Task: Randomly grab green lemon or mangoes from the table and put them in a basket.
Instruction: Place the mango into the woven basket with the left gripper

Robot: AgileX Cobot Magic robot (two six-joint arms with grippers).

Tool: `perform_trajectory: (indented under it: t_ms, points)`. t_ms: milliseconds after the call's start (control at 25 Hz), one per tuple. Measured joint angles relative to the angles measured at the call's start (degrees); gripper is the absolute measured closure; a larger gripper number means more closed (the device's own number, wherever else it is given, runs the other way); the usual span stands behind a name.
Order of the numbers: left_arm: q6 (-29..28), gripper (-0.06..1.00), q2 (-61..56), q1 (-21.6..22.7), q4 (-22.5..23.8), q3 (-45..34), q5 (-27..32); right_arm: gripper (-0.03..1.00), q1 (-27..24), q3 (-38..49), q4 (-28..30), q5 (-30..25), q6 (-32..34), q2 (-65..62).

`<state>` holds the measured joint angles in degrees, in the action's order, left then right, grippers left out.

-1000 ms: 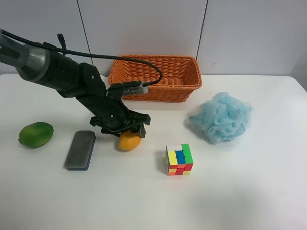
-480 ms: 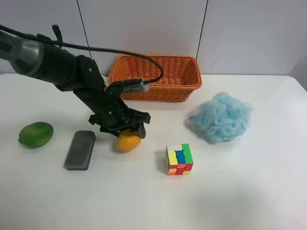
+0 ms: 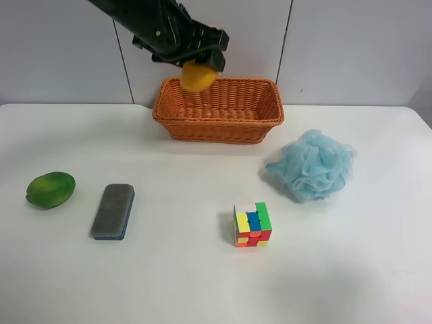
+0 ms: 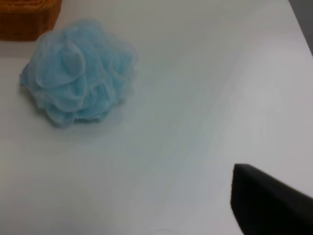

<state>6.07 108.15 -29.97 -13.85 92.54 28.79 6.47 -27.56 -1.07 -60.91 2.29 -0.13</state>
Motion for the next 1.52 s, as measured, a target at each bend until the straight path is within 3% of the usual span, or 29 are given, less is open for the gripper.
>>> perform_trajectory:
  t_ms: [360,560,1080,1120,1280,1520]
  points:
    - [2.61,0.32,15.84,1.11,1.63,16.97,-4.37,-0.02,0.00,0.00,0.00,0.00,0.00,0.00]
    - [3.06,0.32,22.56,1.11,1.86,18.48,-8.97,-0.02,0.00,0.00,0.00,0.00,0.00,0.00]
    - [3.38,0.31,24.31,1.11,1.86,18.59,-10.47,-0.02,0.00,0.00,0.00,0.00,0.00,0.00]
    - [3.38,0.29,24.31,1.11,1.86,18.59,-10.42,-0.02,0.00,0.00,0.00,0.00,0.00,0.00]
    - [3.38,0.01,24.31,1.11,1.68,18.59,-10.20,-0.02,0.00,0.00,0.00,0.00,0.00,0.00]
    - [3.38,-0.04,24.31,1.11,1.63,18.59,-8.91,-0.02,0.00,0.00,0.00,0.00,0.00,0.00]
